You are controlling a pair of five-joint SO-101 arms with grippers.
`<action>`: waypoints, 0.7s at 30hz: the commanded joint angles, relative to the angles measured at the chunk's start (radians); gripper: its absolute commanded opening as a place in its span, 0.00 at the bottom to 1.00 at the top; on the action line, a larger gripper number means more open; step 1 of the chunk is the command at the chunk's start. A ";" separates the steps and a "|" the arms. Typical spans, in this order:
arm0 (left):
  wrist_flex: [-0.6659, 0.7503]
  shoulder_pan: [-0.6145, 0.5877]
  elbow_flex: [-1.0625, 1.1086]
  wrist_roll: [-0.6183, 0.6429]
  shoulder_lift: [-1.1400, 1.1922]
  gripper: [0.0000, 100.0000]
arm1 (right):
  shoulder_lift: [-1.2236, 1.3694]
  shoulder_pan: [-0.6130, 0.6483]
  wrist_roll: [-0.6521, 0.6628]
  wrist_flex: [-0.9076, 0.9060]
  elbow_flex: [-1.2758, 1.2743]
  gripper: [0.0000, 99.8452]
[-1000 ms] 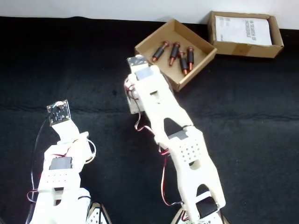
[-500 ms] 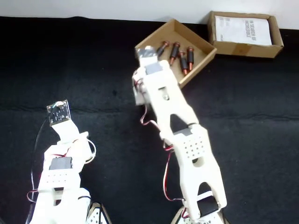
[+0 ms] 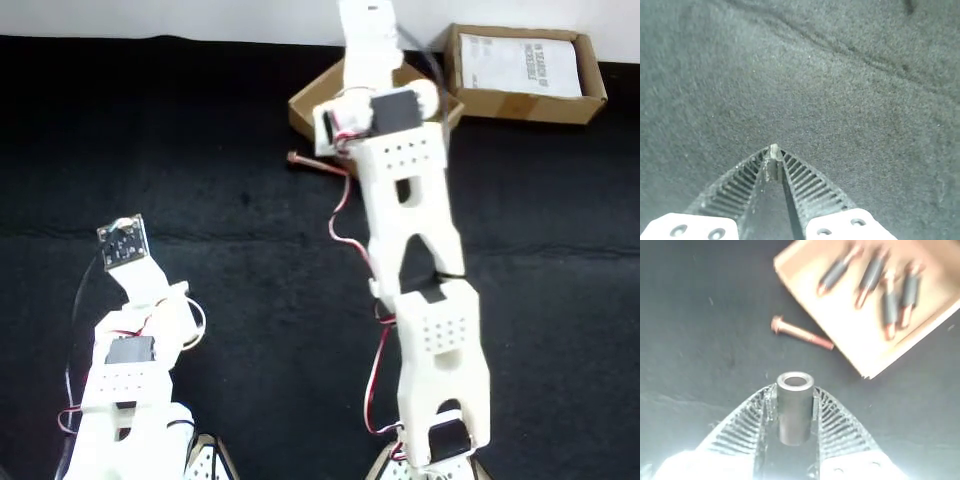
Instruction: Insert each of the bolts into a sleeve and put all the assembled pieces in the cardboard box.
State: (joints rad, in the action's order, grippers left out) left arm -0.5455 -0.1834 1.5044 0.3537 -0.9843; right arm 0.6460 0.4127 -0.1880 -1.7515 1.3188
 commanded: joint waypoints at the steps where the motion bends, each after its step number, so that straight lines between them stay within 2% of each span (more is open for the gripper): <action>1: 0.011 -0.007 -0.028 0.077 -0.004 0.01 | -0.199 -0.016 0.000 -0.013 0.050 0.01; 5: 0.006 -0.012 -0.033 0.149 -0.004 0.01 | -0.371 -0.004 -0.002 -0.015 -0.053 0.01; 8: -0.015 -0.013 -0.071 0.221 0.001 0.01 | -0.533 0.001 -0.003 -0.015 -0.252 0.01; 16: -0.282 0.030 -0.274 0.311 0.002 0.01 | -0.970 -0.001 -0.078 -0.008 -0.900 0.01; 21: -0.353 0.094 -0.349 0.308 0.002 0.01 | -1.179 -0.004 -0.080 -0.008 -1.147 0.01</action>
State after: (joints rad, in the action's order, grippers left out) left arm -0.8646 -0.1281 1.2298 0.6575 -0.9843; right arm -0.3928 0.4081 -0.2555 -1.7545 0.2877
